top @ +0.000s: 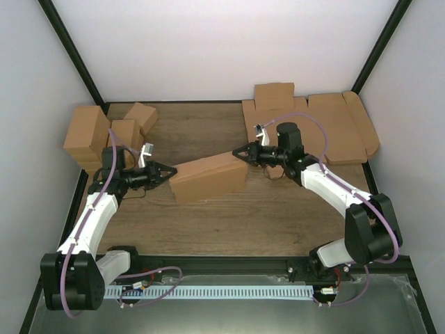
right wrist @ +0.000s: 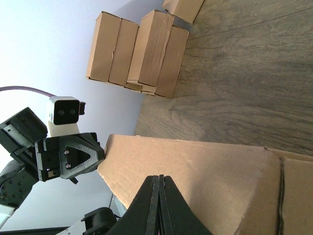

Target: Fold the paper box

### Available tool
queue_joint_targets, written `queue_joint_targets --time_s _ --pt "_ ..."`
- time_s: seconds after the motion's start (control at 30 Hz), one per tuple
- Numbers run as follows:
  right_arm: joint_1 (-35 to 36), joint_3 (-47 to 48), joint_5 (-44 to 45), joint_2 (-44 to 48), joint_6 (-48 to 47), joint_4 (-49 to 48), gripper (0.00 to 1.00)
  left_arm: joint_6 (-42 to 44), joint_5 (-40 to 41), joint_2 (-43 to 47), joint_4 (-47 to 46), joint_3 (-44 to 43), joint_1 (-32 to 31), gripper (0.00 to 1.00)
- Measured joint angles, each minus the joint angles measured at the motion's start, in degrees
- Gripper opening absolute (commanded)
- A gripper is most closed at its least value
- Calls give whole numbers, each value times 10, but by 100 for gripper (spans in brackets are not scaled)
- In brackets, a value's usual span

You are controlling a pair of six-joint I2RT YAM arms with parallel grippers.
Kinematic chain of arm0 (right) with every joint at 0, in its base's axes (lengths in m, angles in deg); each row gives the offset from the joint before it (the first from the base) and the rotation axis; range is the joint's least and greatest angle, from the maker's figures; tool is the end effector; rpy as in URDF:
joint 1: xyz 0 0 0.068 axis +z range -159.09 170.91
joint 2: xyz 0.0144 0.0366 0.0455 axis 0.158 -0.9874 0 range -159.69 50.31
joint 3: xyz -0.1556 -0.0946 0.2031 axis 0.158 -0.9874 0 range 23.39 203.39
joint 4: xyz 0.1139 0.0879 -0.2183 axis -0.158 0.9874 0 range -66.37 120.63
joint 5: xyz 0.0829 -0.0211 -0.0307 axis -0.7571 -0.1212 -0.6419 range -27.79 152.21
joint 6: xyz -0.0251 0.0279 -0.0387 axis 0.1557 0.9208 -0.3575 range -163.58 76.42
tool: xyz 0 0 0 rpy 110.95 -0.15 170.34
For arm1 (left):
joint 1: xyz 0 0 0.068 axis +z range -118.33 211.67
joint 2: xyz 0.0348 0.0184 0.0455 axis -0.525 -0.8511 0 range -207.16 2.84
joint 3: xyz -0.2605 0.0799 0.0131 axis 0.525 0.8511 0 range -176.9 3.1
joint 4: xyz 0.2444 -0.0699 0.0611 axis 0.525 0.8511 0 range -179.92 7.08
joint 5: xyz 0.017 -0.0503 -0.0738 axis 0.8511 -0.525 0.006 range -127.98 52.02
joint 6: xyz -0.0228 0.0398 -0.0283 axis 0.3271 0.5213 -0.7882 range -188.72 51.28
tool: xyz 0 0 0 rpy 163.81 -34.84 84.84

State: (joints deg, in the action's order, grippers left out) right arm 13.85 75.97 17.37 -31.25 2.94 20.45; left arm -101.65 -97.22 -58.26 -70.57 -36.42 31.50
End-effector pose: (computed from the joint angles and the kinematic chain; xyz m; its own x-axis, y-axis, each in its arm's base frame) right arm 0.2794 0.1454 0.2653 -0.9005 0.1776 -0.3969 -0.3017 0.4022 0.8644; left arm 0.2119 -0.0311 0.2498 -0.9036 -0.2753 -0.3282 0.1901 0.4287 -0.8832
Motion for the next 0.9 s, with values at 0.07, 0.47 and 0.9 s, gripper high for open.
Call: queue_joint_targets --time_s 0.07,0.47,0.9 --pt "0 8 0 0 -2 12 1 1 0 0 0 0 0 4" --pt "-16 79 -7 -5 -30 81 1 4 1 -3 0 -2 0 4" --pt "-18 9 -33 -11 -21 37 1 6 3 -3 8 -2 0 4"
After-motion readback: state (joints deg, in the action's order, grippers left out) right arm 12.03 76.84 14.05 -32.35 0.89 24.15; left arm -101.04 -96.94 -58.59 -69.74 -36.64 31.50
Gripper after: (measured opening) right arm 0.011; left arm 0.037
